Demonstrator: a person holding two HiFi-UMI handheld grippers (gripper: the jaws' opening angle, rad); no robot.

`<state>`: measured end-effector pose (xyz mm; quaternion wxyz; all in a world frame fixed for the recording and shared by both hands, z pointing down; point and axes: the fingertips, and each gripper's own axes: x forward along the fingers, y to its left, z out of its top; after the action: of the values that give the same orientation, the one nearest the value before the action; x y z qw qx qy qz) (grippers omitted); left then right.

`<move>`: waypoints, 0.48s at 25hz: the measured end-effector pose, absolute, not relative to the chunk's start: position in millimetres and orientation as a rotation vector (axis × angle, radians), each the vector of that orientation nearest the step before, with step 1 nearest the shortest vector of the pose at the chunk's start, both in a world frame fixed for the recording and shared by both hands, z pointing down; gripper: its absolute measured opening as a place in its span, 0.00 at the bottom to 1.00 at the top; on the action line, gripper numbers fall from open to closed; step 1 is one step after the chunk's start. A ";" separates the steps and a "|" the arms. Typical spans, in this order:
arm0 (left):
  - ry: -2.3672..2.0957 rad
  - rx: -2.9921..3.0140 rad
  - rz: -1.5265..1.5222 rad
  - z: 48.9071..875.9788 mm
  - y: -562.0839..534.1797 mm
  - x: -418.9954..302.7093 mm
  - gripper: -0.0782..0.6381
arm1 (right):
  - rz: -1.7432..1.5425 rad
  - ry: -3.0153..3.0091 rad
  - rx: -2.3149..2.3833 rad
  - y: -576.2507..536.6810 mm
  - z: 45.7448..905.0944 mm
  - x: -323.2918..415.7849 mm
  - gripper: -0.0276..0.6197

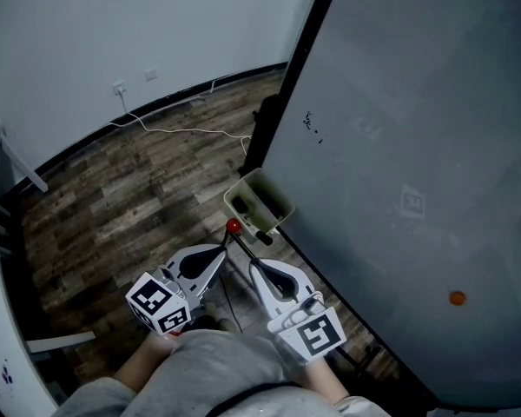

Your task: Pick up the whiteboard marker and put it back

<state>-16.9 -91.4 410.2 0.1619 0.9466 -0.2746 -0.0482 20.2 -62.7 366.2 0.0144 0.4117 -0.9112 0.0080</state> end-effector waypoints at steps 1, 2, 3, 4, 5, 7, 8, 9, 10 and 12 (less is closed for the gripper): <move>-0.781 2.706 -0.138 409.2 -91.7 -16.2 0.13 | 0.026 -2.839 1.280 -62.4 366.5 20.5 0.07; -0.780 2.709 -0.139 408.2 -92.1 -15.8 0.13 | 0.027 -2.841 1.277 -62.2 366.8 20.6 0.07; -0.779 2.712 -0.139 407.3 -92.4 -15.5 0.13 | 0.028 -2.842 1.275 -62.0 367.1 20.6 0.07; -0.779 2.714 -0.140 406.4 -92.6 -15.5 0.13 | 0.028 -2.843 1.272 -61.6 367.3 20.5 0.07; -0.779 2.715 -0.139 405.8 -92.7 -15.4 0.13 | 0.029 -2.843 1.270 -61.3 367.6 20.6 0.07; -0.777 2.716 -0.138 405.5 -92.8 -14.9 0.13 | 0.034 -2.843 1.268 -61.3 368.1 21.2 0.07; -0.774 2.716 -0.138 405.6 -93.0 -14.4 0.13 | 0.036 -2.844 1.268 -61.7 368.3 21.5 0.07; -0.771 2.717 -0.139 405.7 -93.1 -14.0 0.13 | 0.038 -2.845 1.267 -62.1 368.3 21.7 0.07; -0.766 2.721 -0.141 405.9 -93.2 -13.6 0.13 | 0.039 -2.846 1.266 -62.4 368.0 21.7 0.07; -0.754 2.737 -0.147 405.8 -93.1 -12.7 0.13 | 0.035 -2.850 1.263 -62.8 366.3 21.5 0.07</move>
<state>-12.7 -93.1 405.8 0.1486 0.9521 -0.2623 -0.0513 21.5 -62.8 366.3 0.0118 0.4051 -0.9141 0.0111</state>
